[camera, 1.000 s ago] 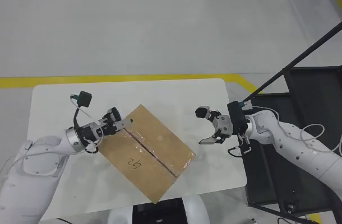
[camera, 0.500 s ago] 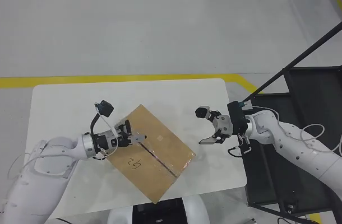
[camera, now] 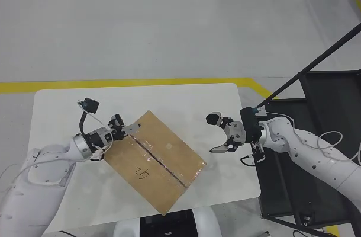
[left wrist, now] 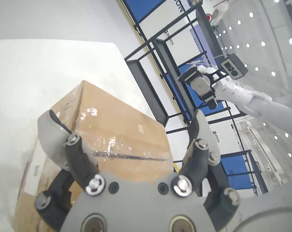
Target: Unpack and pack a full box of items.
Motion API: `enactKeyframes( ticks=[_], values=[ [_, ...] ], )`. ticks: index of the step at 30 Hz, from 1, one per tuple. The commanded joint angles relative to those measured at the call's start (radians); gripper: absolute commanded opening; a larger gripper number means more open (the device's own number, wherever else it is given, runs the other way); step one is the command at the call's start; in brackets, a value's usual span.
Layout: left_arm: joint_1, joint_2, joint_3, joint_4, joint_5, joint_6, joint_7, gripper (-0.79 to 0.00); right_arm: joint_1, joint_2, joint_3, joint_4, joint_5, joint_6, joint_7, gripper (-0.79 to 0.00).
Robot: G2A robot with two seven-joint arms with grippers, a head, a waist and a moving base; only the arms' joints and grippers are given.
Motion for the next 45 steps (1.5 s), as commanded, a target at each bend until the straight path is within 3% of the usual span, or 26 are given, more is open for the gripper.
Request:
enactKeyframes(
  ticks=[1,10,16,19,26,29,38,45],
  values=[
    [-0.001,-0.001,0.000,0.015,-0.001,-0.003,0.019,0.000,0.000,0.000,0.000,0.000,0.000,0.000,0.000,0.000],
    [-0.034,-0.012,0.030,0.090,-0.020,-0.010,0.067,0.000,0.000,0.000,0.000,0.000,0.000,0.000,0.000,0.000],
    [-0.038,-0.022,-0.015,0.086,-0.058,-0.052,0.264,0.000,0.000,0.000,0.000,0.000,0.000,0.000,0.000,0.000],
    [-0.011,-0.020,-0.049,0.044,-0.061,-0.092,0.303,0.000,0.000,0.000,0.000,0.000,0.000,0.000,0.000,0.000],
    [0.036,-0.009,-0.072,-0.007,-0.077,-0.073,0.142,0.000,0.000,0.000,0.000,0.000,0.000,0.000,0.000,0.000],
    [0.018,-0.013,-0.050,0.046,-0.074,-0.042,0.143,0.000,0.000,0.000,0.000,0.000,0.000,0.000,0.000,0.000],
    [-0.130,-0.039,0.079,0.234,-0.147,-0.036,0.075,0.000,0.000,0.000,0.000,0.000,0.000,0.000,0.000,0.000],
    [-0.148,-0.044,0.112,0.266,-0.115,-0.004,0.035,0.000,0.000,0.000,0.000,0.000,0.000,0.000,0.000,0.000]
  ],
)
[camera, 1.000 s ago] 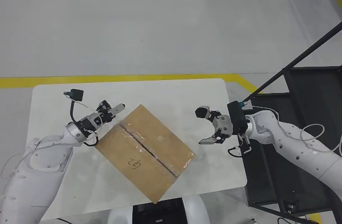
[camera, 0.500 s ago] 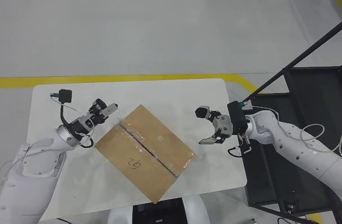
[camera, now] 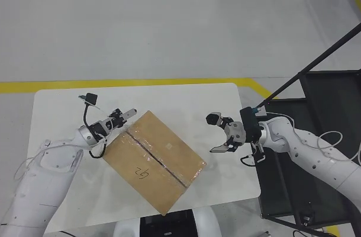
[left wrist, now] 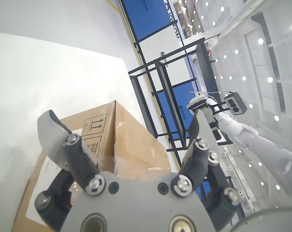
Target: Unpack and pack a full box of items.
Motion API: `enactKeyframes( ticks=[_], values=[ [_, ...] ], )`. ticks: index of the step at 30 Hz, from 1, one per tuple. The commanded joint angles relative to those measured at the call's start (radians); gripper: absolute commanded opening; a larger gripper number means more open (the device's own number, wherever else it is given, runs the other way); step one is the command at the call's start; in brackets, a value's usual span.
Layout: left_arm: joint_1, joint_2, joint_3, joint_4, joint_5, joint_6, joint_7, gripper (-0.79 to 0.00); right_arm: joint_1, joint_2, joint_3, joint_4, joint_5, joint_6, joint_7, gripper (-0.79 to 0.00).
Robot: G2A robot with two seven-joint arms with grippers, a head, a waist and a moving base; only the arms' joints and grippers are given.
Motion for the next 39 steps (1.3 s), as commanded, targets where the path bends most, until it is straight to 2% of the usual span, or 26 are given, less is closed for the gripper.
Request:
enactKeyframes(
  ticks=[1,10,19,24,30,36,39],
  values=[
    [0.012,0.003,-0.009,-0.008,0.000,0.003,-0.016,0.000,0.000,0.000,0.000,0.000,0.000,0.000,0.000,0.000],
    [0.069,0.015,-0.039,-0.061,0.003,0.034,-0.098,0.000,0.000,0.000,0.000,0.000,0.000,0.000,0.000,0.000],
    [0.070,0.013,-0.022,-0.072,0.008,0.044,-0.104,0.000,0.000,0.000,0.000,0.000,0.000,0.000,0.000,0.000],
    [0.064,0.012,-0.056,-0.058,0.009,0.034,-0.019,0.000,0.000,0.000,0.000,0.000,0.000,0.000,0.000,0.000],
    [0.083,0.016,-0.153,-0.080,-0.038,0.009,0.115,0.000,0.000,0.000,0.000,0.000,0.000,0.000,0.000,0.000],
    [0.129,0.022,-0.233,-0.130,-0.091,-0.002,0.158,0.000,0.000,0.000,0.000,0.000,0.000,0.000,0.000,0.000],
    [0.134,0.022,-0.239,-0.134,-0.092,0.000,0.163,-0.001,0.000,0.000,0.000,0.000,0.000,0.000,0.000,-0.001]
  ],
)
